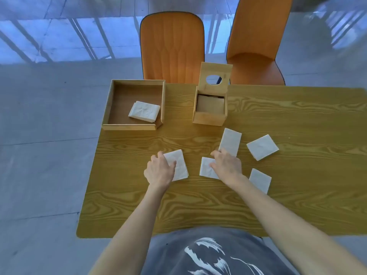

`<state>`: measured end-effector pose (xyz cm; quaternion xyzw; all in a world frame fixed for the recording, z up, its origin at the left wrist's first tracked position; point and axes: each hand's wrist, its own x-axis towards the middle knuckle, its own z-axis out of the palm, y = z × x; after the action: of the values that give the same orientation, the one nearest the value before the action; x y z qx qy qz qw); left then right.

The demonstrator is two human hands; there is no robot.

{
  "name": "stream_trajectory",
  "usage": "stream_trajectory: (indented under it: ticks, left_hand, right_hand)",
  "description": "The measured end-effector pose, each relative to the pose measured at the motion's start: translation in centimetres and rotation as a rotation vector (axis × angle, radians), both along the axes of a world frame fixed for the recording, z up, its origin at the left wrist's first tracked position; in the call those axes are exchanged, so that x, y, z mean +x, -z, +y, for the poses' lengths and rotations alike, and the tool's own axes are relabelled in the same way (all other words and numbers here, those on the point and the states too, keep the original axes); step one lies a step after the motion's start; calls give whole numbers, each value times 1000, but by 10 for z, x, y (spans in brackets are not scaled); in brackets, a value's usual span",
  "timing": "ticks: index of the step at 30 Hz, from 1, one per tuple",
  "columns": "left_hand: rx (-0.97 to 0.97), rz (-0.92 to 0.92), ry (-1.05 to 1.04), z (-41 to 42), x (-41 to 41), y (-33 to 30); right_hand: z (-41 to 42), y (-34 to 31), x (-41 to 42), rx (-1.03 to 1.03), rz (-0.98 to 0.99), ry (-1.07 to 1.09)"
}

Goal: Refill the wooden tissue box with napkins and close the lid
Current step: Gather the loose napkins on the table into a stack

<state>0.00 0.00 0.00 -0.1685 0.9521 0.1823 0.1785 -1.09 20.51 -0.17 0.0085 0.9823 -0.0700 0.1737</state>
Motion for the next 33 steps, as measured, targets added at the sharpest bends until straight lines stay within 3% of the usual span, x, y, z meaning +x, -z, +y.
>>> stream_trajectory:
  ticks: [8,17,24,28,30,33]
  left_hand:
    - [45,-16,-155,6,3,10]
    - [264,-13,-261,14,16,17]
    - [518,-45,-357,15,22,19]
    - [710,-61,-460,16,24,25]
    - [726,-49,-453,18,28,28]
    - [716,-17,-454,21,31,28]
  right_hand:
    - [-3,2,-3,90,6,-24]
    - [0,4,7,31,97,52]
    - [14,5,21,-318,-64,275]
    - [16,-1,22,-742,-142,498]
    - [10,-4,22,-966,-196,629]
    - [-5,-3,22,-1056,-259,695]
